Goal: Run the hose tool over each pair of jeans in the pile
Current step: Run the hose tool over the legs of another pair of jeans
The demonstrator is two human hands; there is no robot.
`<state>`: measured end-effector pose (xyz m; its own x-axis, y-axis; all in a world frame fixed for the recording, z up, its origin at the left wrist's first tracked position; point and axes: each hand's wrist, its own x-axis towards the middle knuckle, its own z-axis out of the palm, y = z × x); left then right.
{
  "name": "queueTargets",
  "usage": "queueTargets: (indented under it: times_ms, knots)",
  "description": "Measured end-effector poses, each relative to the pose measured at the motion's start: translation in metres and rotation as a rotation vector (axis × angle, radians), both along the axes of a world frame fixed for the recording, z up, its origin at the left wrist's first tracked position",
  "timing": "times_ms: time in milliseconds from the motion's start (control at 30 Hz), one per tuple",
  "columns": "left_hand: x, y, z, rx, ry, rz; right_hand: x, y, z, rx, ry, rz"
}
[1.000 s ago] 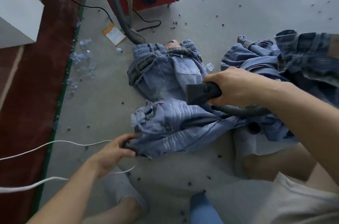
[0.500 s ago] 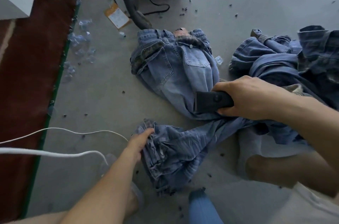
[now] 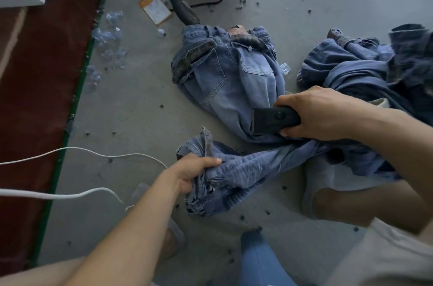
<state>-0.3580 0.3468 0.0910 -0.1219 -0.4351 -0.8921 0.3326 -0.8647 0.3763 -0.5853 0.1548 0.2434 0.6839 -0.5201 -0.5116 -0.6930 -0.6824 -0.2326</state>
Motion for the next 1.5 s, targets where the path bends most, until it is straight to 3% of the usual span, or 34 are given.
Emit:
queueTargets:
  times_ms: [167,533,767,867,1000,1067,1133,1167,1200,1267,1333,1367,1433,1500]
  knots:
    - [0.029,0.004,0.013,-0.100,0.188,0.262,-0.006,-0.005,-0.001,-0.055,-0.033,0.017]
    - [0.022,-0.022,0.048,-0.306,0.302,0.278,-0.003,0.003,-0.023,-0.058,0.101,0.076]
    - [0.028,-0.030,0.046,-0.293,0.336,0.294,0.022,0.032,-0.009,-0.018,-0.155,0.081]
    - [0.037,-0.048,0.048,-0.219,0.210,0.310,0.027,0.021,0.009,-0.005,-0.326,-0.053]
    - [0.066,-0.069,0.040,-0.092,-0.112,0.704,0.011,-0.013,0.022,-0.099,-0.352,-0.178]
    - [0.075,-0.069,0.028,0.008,-0.425,0.797,0.001,-0.023,0.022,-0.135,-0.363,-0.218]
    - [0.060,-0.057,0.010,0.204,-0.887,0.670,-0.002,-0.026,0.019,-0.162,-0.396,-0.236]
    - [0.040,-0.049,0.002,0.170,-1.139,0.546,-0.001,-0.027,0.018,-0.173,-0.408,-0.233]
    - [0.015,-0.041,-0.008,-0.020,-1.298,0.357,-0.001,-0.026,0.017,-0.181,-0.414,-0.223]
    - [-0.043,-0.027,-0.025,-0.440,-1.353,-0.271,0.001,-0.023,0.016,-0.184,-0.411,-0.200]
    - [-0.086,-0.021,-0.048,-0.541,-1.260,-0.899,0.002,-0.021,0.014,-0.178,-0.408,-0.182]
    - [-0.099,-0.024,-0.060,-0.518,-1.260,-1.074,0.002,-0.021,0.014,-0.171,-0.407,-0.177]
    - [-0.108,-0.041,-0.073,-0.443,-1.317,-1.146,0.002,-0.022,0.015,-0.159,-0.404,-0.179]
    - [-0.101,-0.060,-0.074,-0.517,-1.449,-1.063,-0.002,-0.022,0.016,-0.151,-0.405,-0.192]
